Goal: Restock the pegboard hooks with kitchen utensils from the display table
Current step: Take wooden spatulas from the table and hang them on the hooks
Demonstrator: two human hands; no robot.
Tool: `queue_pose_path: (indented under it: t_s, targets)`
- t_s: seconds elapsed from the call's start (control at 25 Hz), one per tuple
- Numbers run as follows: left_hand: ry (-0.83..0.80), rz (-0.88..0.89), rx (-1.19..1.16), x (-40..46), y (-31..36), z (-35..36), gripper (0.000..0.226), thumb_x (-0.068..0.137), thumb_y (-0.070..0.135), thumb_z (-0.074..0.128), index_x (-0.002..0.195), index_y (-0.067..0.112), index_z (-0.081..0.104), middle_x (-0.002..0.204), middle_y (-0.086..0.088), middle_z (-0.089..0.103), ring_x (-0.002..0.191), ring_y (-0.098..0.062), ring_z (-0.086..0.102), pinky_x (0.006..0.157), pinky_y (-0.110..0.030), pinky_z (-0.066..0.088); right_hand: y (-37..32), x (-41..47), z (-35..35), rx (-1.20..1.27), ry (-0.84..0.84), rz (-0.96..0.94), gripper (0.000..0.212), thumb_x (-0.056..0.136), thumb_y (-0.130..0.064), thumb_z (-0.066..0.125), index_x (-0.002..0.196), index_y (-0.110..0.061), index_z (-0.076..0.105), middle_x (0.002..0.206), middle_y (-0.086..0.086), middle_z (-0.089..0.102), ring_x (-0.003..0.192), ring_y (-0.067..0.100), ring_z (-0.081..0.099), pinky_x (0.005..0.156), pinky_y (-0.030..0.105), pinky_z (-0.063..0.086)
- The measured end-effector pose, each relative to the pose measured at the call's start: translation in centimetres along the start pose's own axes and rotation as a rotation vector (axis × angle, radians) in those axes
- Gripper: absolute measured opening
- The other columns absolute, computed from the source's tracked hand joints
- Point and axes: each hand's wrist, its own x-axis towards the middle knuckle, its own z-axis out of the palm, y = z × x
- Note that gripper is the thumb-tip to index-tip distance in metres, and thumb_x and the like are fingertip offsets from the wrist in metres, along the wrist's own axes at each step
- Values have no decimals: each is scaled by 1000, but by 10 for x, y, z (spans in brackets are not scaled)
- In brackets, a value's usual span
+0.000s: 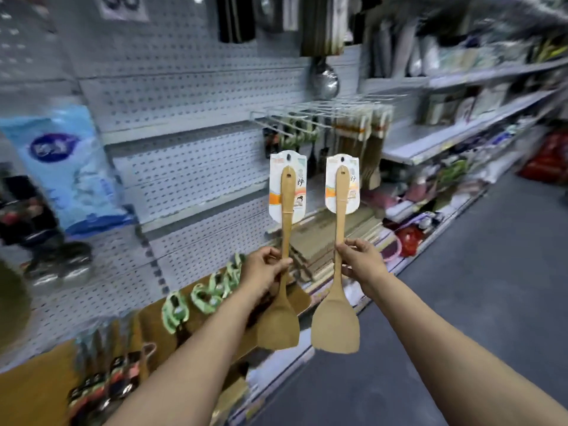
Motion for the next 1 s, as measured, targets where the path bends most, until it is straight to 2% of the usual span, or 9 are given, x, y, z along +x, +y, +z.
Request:
queue_pose_path:
  t_s: [0.08, 0.16, 0.28, 0.4, 0.56, 0.64, 0.8, 0.88, 1.0]
  targets:
    - [-36, 5, 1, 41, 17, 49, 16, 78, 9, 78, 81, 10, 62, 70, -1, 64, 66, -18, 64, 61, -22, 55, -20, 39, -40, 6, 34, -39, 11, 94, -2, 62, 91, -13, 61, 82, 11, 60, 66, 20, 61, 51, 25, 55]
    - [-67, 3, -46, 89, 30, 100, 18, 77, 10, 79, 75, 14, 62, 70, -4, 66, 71, -24, 66, 75, -40, 60, -41, 86, -80, 0, 65, -71, 18, 91, 1, 64, 96, -16, 65, 87, 13, 60, 73, 23, 61, 60, 33, 58]
    - [-81, 8, -108, 156, 50, 171, 19, 77, 8, 79, 74, 12, 61, 66, -5, 62, 71, -24, 64, 77, -54, 58, -70, 162, -130, -22, 94, -100, 19, 91, 0, 63, 105, -14, 64, 93, 15, 60, 76, 25, 59, 65, 38, 58]
    - [-86, 21, -134, 213, 73, 239, 19, 79, 9, 78, 75, 11, 60, 63, -3, 57, 70, -23, 61, 75, -53, 59, -103, 237, -176, -48, 119, -127, 7, 95, -6, 61, 97, -12, 62, 87, 14, 62, 73, 27, 60, 53, 30, 56]
    - [-74, 27, -68, 277, 92, 301, 20, 78, 14, 79, 70, 16, 60, 62, 1, 60, 70, -22, 63, 76, -50, 57, -128, 320, -224, -69, 104, -147, 11, 97, -18, 62, 92, -9, 64, 78, 8, 60, 70, 22, 57, 69, 40, 54]
    - [-45, 20, -28, 306, 92, 326, 20, 78, 15, 79, 70, 16, 61, 62, 3, 62, 69, -21, 63, 73, -45, 57, -133, 362, -242, -59, 78, -149, 12, 97, -20, 62, 92, -10, 66, 78, 7, 62, 70, 21, 57, 69, 40, 53]
    - [71, 0, 5, 361, 92, 383, 21, 79, 19, 79, 68, 18, 61, 60, 4, 60, 65, -20, 59, 66, -40, 52, -144, 464, -276, -35, -60, -135, 10, 93, -7, 64, 103, -8, 67, 85, 10, 68, 68, 21, 64, 52, 26, 54]
    - [152, -17, -17, 381, 93, 416, 19, 80, 17, 78, 72, 11, 61, 60, 1, 58, 65, -20, 56, 64, -37, 50, -148, 515, -293, -37, -161, -104, 15, 92, -6, 65, 107, -8, 67, 91, 14, 69, 74, 25, 66, 55, 29, 56]
    - [230, -80, -38, 401, 97, 456, 20, 80, 13, 77, 72, 10, 59, 62, -3, 57, 68, -21, 57, 64, -37, 50, -152, 576, -311, -62, -243, -54, 14, 93, -14, 66, 105, -7, 68, 85, 13, 68, 70, 22, 64, 61, 33, 55]
